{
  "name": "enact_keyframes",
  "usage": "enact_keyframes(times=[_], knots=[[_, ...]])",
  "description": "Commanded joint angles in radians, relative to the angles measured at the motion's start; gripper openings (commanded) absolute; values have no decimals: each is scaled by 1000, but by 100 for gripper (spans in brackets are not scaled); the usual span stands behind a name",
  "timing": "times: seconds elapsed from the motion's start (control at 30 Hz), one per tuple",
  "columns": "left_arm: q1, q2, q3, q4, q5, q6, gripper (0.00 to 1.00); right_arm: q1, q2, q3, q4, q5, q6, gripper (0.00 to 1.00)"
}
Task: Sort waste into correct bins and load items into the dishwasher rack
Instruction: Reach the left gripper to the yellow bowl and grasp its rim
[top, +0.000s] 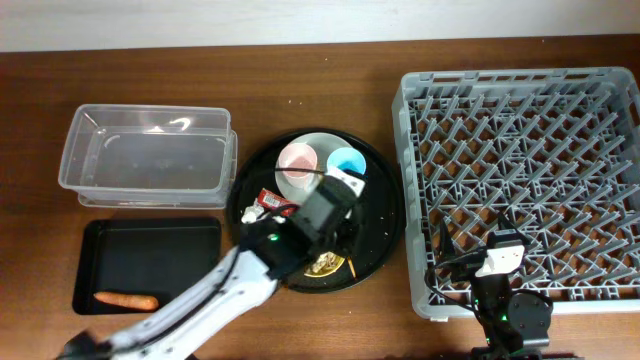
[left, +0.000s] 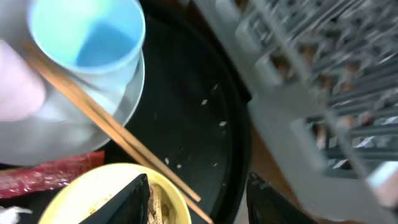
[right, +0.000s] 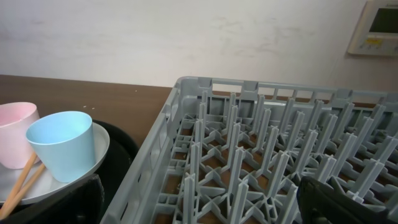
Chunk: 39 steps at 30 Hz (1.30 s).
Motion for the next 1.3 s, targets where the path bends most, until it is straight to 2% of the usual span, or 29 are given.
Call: enact_keyframes(times=[0.0, 0.3, 0.4, 0.43, 0.6, 0.8, 0.97, 1.07, 1.27], knots=[[-31, 100, 11, -2, -55, -13, 49, -3, -6, -5, -4, -2, -6, 98], [-53, 150, 11, -81, -43, -14, 48, -3, -6, -5, -4, -2, -6, 98], [-72, 153, 11, -85, 26, -13, 48, -3, -6, -5, -4, -2, -6, 98], [-84, 156, 10, -85, 41, -14, 45, -3, -6, -5, -4, -2, -6, 98], [-111, 219, 9, -85, 25, -13, 43, -3, -6, -5, -4, -2, -6, 98], [-111, 250, 9, -84, 24, -13, 37, -3, -6, -5, -4, -2, -6, 98], [-108, 248, 22, -90, 17, -13, 37, -3, -6, -5, -4, -2, -6, 98], [-106, 249, 22, -116, -63, -13, 37, -3, -6, -5, -5, -2, -6, 98], [-106, 260, 20, -115, -63, -13, 35, -3, -6, -5, -4, -2, -6, 98]])
